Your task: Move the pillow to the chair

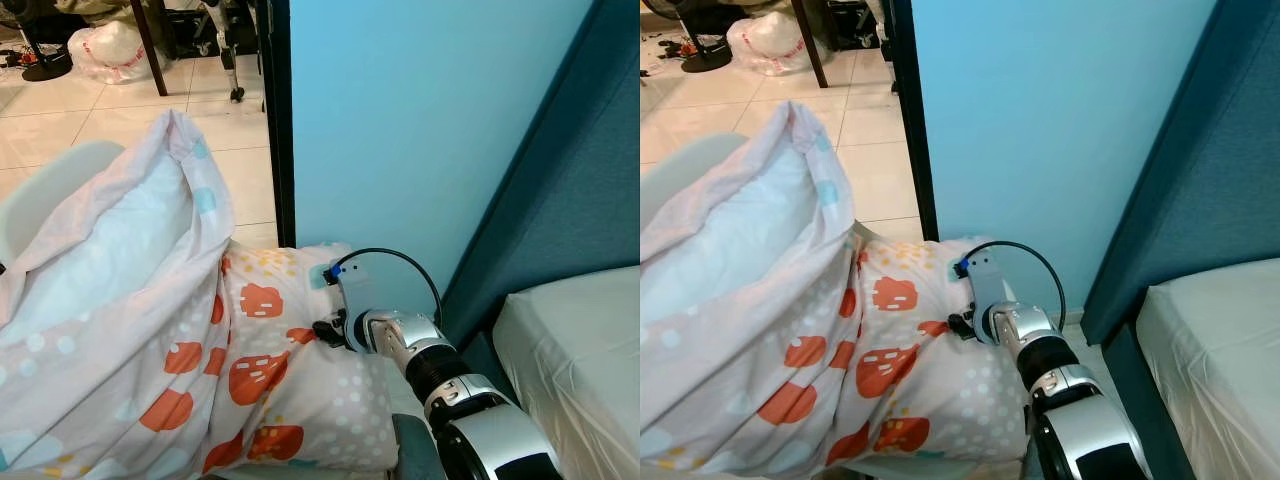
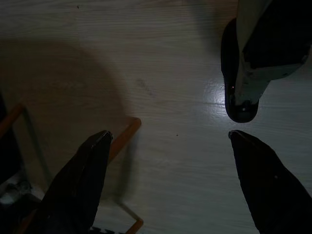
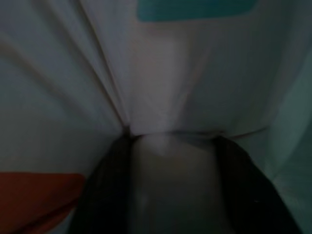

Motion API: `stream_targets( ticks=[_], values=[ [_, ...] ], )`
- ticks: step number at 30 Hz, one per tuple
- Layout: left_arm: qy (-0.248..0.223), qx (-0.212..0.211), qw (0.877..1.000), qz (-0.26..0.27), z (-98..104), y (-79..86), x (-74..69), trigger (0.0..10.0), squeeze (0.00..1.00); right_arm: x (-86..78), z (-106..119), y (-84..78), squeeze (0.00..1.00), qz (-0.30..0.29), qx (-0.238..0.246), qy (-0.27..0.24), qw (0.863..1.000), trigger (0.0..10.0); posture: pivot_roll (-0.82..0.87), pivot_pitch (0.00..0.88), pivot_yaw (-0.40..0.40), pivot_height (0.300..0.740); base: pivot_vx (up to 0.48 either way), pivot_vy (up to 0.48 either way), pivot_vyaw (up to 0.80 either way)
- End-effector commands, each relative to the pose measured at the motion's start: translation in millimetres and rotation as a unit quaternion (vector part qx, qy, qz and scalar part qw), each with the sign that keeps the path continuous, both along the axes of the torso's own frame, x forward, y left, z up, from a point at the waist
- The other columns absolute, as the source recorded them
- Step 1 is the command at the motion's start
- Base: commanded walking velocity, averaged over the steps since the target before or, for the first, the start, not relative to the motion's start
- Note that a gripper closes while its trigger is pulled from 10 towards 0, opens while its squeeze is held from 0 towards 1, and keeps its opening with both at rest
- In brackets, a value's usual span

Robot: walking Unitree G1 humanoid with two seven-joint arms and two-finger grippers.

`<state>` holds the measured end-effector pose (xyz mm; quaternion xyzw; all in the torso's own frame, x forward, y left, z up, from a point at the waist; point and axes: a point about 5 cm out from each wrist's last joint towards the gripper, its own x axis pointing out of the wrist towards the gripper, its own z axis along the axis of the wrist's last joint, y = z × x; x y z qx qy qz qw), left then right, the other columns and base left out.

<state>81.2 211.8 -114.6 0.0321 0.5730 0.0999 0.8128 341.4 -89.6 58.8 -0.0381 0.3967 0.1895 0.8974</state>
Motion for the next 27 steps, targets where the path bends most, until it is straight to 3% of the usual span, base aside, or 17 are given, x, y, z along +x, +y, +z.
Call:
stream_targets(
  ticks=[1,7,12,21,27],
  values=[
    [0.002,-0.023,1.0,-0.007,-2.4,-14.7,0.1,10.0,0.0,-16.7,-26.6,-16.2,0.0,-0.029,-0.035,0.055,0.997,0.0,-0.01,0.112,-0.049,0.556,0.0,0.0,0.0],
    [0.001,-0.024,1.0,-0.008,-2.4,-15.7,0.7,10.0,0.0,-12.3,-24.4,-31.2,0.0,-0.054,-0.061,0.041,0.996,0.0,-0.01,0.11,-0.051,0.556,0.0,0.0,0.0],
    [0.001,-0.024,1.0,-0.009,-2.3,-15.6,1.4,10.0,0.0,-4.0,-16.8,-54.3,0.0,-0.078,-0.108,0.013,0.991,0.0,-0.01,0.104,-0.056,0.556,0.0,0.0,0.0],
    [0.0,-0.024,1.0,-0.01,-2.3,-15.8,1.7,10.0,0.0,0.7,-11.4,-69.3,0.0,-0.092,-0.143,-0.007,0.985,0.0,-0.01,0.098,-0.061,0.556,0.0,0.0,0.0],
    [0.0,-0.024,1.0,-0.011,-2.2,-16.2,2.2,10.0,0.0,1.5,-10.5,-70.3,0.0,-0.089,-0.149,-0.01,0.985,0.0,-0.01,0.095,-0.06,0.556,0.0,0.0,0.0]
  ],
)
